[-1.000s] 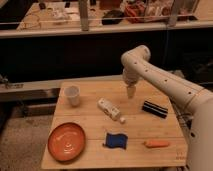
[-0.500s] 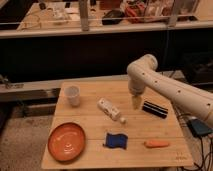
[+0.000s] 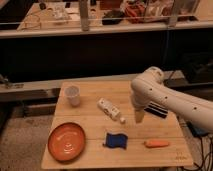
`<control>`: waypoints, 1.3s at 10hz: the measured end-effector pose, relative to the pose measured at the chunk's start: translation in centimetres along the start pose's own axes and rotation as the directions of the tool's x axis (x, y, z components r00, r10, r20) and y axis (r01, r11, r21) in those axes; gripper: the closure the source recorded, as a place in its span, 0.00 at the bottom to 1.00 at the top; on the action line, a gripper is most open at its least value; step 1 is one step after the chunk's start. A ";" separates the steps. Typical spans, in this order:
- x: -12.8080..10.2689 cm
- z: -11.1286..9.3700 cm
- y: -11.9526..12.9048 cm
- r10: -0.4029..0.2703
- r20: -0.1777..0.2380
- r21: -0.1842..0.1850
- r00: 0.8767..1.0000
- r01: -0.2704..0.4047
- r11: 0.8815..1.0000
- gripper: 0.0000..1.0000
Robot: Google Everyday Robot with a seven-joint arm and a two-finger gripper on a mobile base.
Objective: Move the arm in a circular motion
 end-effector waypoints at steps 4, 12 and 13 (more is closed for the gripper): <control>-9.1 0.1 0.8 -0.169 0.082 -0.006 0.982 0.170 0.985 0.20; -20.2 0.8 -4.4 -0.450 0.161 0.055 0.878 0.447 0.893 0.20; -21.0 1.2 -5.8 -0.467 0.161 0.060 0.869 0.464 0.884 0.20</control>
